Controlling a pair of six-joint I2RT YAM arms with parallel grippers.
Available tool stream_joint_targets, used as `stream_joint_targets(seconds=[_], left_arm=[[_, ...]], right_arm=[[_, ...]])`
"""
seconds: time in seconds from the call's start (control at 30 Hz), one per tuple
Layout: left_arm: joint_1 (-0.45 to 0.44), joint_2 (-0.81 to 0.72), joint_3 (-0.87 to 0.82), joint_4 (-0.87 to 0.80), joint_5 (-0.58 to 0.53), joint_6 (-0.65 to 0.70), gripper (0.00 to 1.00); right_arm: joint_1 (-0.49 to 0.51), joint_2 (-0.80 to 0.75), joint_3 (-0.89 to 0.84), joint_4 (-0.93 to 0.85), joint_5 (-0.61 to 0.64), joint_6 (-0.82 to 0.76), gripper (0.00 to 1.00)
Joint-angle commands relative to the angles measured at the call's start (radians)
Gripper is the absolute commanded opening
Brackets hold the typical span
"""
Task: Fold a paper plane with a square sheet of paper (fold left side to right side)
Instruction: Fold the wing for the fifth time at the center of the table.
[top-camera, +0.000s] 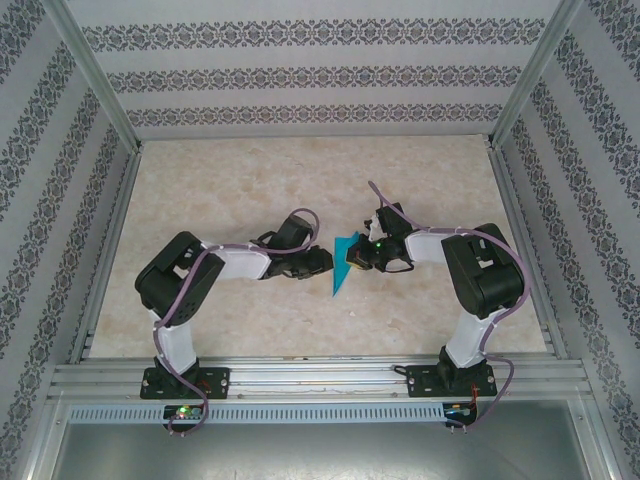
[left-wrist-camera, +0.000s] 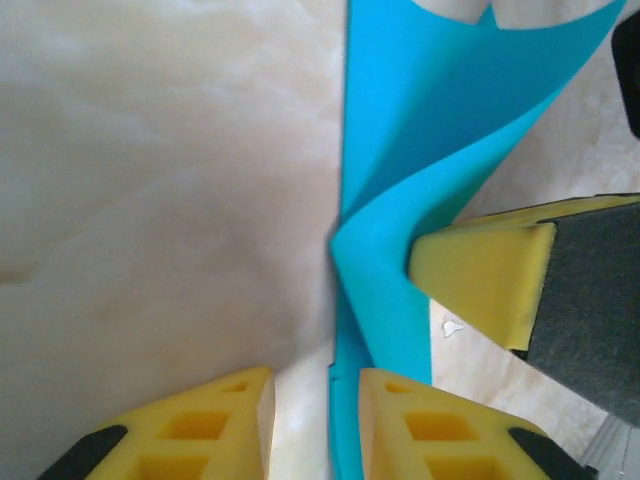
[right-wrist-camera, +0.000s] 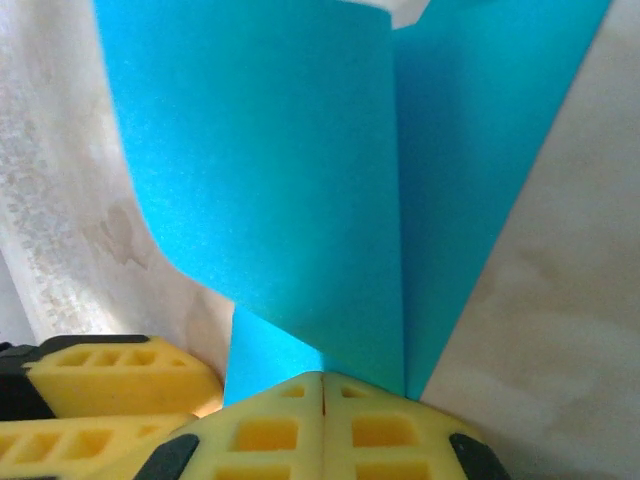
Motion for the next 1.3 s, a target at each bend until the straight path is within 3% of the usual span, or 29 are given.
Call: stream_joint_targets(seconds=[0.0,0.17,0.4,0.8,1.27], left_arm=[[0.037,-0.089,-0.007,-0.134,-0.065,0.05,0.35],[0.057,-0.191,-0.002,-0.198,-0.072,0.09,0.36],[0.045,-0.219,-0.027,-0.094,0.105,0.029,0.17],[-0.031,-0.067,0.031,0.027,0.249,-0.095,0.1],[-0.06,0.029,0.091,-0.006,0.257,-0.099,0.08]], right_arm=[[0.011,0.056,-0.019,-0.126,0.079,-0.028,0.0],[0.01,0.052,-0.017,-0.131,0.081,-0.035,0.0],[0.01,0.045,-0.017,-0.132,0.077,-0.036,0.0],[0.012,0.051,-0.017,-0.131,0.074,-0.042,0.0],[0.014,0.055,-0.019,-0.139,0.078,-0.049,0.0]])
